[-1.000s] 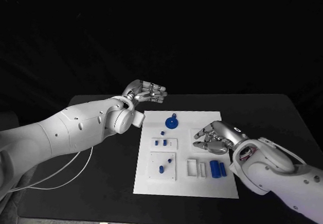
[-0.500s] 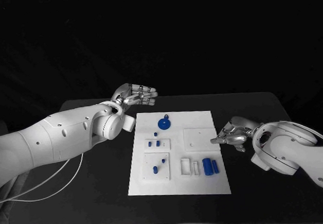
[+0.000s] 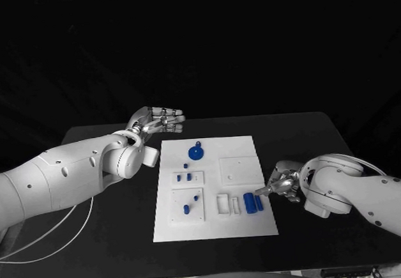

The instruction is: Assemble the parts on the task board

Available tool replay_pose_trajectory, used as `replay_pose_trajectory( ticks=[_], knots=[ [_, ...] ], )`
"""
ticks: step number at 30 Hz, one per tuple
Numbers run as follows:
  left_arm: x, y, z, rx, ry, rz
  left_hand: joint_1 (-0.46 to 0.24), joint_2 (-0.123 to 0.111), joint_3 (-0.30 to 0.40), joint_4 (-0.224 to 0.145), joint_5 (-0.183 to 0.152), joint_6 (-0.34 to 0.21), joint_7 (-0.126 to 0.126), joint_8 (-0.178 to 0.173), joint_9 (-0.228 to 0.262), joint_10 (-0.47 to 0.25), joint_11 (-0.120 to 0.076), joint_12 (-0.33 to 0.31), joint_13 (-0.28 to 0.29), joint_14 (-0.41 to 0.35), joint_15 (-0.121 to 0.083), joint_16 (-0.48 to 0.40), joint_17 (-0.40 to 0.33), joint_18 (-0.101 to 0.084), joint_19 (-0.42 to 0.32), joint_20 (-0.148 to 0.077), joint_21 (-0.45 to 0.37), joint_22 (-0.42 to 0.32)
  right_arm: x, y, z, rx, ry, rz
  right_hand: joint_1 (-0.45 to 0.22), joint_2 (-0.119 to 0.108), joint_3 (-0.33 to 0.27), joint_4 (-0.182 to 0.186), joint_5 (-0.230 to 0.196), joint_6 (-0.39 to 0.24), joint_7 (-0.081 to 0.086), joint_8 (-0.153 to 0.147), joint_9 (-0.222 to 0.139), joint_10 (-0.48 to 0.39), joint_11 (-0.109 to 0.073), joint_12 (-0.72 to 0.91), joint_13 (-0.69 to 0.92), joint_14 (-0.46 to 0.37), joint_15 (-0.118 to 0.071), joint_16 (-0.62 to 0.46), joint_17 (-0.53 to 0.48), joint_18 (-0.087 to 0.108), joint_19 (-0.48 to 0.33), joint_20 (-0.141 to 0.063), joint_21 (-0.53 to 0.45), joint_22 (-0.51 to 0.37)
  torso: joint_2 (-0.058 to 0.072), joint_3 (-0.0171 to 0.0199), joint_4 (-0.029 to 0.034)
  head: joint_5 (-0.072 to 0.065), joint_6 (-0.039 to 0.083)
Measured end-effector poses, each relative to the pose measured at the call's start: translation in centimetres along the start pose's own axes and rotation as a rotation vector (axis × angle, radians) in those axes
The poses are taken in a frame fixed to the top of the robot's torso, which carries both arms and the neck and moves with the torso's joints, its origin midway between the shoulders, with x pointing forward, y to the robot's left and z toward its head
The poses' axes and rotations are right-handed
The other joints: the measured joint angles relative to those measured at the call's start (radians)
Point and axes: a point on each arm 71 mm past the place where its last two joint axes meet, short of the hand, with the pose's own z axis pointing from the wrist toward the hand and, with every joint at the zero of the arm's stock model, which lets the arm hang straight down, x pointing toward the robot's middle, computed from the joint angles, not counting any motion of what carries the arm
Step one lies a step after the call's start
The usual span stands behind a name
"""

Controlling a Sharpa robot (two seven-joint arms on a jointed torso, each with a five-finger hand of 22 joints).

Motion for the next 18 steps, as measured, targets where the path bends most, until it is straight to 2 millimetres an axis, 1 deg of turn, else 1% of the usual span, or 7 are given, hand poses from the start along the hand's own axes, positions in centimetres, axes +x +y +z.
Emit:
replay_pose_trajectory(
  ticks=[3,5,6,14,16,18],
  knots=[
    [0.0,0.0,0.0,0.0,0.0,-0.002,0.0,0.0,-0.003,0.003,0.0,0.009,0.002,0.0,0.0,0.0,0.0,0.0,0.0,0.0,0.0,0.0,0.0,0.0,0.0,0.0,0.0,-0.002,0.9,0.1,0.5,0.013,0.025,-0.009,0.003,-0.003,0.002,0.004,0.0,0.0,0.0,0.0,0.0,0.0,0.0,0.0,0.006,0.0,0.0,0.0,0.003,0.0,0.0,0.0,0.0,0.0,-0.002,-0.0024,0.0001,-0.001,-0.002],
    [0.1,0.0,0.0,0.0,0.002,-0.003,0.0,0.0,-0.003,0.003,0.0,0.009,0.002,0.0,0.0,0.0,0.0,0.0,0.0,0.0,0.0,0.0,0.0,0.0,0.0,0.0,0.0,-0.002,1.2,0.3,0.7,0.015,0.033,-0.012,0.004,-0.004,0.002,0.004,0.0,-0.002,0.002,0.0,0.0,0.0,0.0,0.0,0.007,0.0,0.0,0.0,0.004,0.0,0.0,0.0,0.004,0.0,-0.002,-0.0026,0.0003,-0.001,-0.004],
    [0.1,0.0,-0.1,0.0,0.002,-0.003,0.0,0.0,-0.005,0.0,0.0,0.009,0.002,0.0,0.0,0.0,0.0,0.0,0.0,0.0,0.0,0.0,0.0,0.0,0.0,0.0,0.0,-0.003,1.3,0.4,0.8,0.016,0.036,-0.014,0.004,-0.004,0.002,0.004,0.0,-0.005,0.005,0.0,0.0,0.0,0.0,0.0,0.011,0.0,0.0,0.0,0.005,0.0,0.0,0.0,0.004,0.0,-0.002,-0.0028,0.0003,-0.002,-0.005],
    [0.1,0.0,-0.2,-0.001,0.003,-0.005,0.0,0.0,-0.005,0.0,0.0,0.013,0.005,0.0,0.0,0.0,0.0,0.0,0.0,0.0,0.0,0.0,0.0,0.0,0.0,0.0,0.0,-0.006,2.0,1.1,1.4,0.015,0.045,-0.018,0.004,-0.004,0.002,0.004,0.0,-0.016,0.006,0.0,0.0,0.0,0.0,0.0,0.016,0.0,0.0,0.0,0.006,0.0,0.0,0.0,0.004,0.0,-0.002,-0.0028,0.0014,-0.002,-0.009],
    [0.1,0.0,-0.2,-0.001,0.003,-0.005,0.0,0.0,-0.011,0.0,-0.003,0.016,0.009,0.0,0.0,0.0,0.0,0.0,0.0,0.0,0.0,0.0,0.0,0.0,0.0,0.0,0.0,-0.008,2.0,1.3,1.5,0.015,0.044,-0.017,0.01,-0.01,0.006,0.0,0.0,-0.016,0.006,0.0,0.0,0.0,0.0,-0.004,0.018,0.0,0.0,0.0,0.007,0.0,0.0,0.0,0.004,0.0,-0.002,-0.003,0.0013,-0.001,-0.01],
    [0.1,0.1,-0.2,-0.002,0.003,-0.005,0.0,0.0,-0.017,0.004,-0.008,0.016,0.009,0.0,0.0,0.0,0.0,0.0,0.0,-0.001,0.001,0.0,0.0,0.0,0.0,0.0,-0.004,-0.01,2.1,1.4,1.6,0.014,0.041,-0.017,0.011,-0.011,0.009,-0.003,0.0,-0.016,0.006,0.0,0.0,0.0,0.0,-0.004,0.02,0.0,0.0,0.0,0.007,0.0,0.0,0.0,0.004,0.0,-0.002,-0.0031,0.0009,0.0,-0.012]
  ],
)
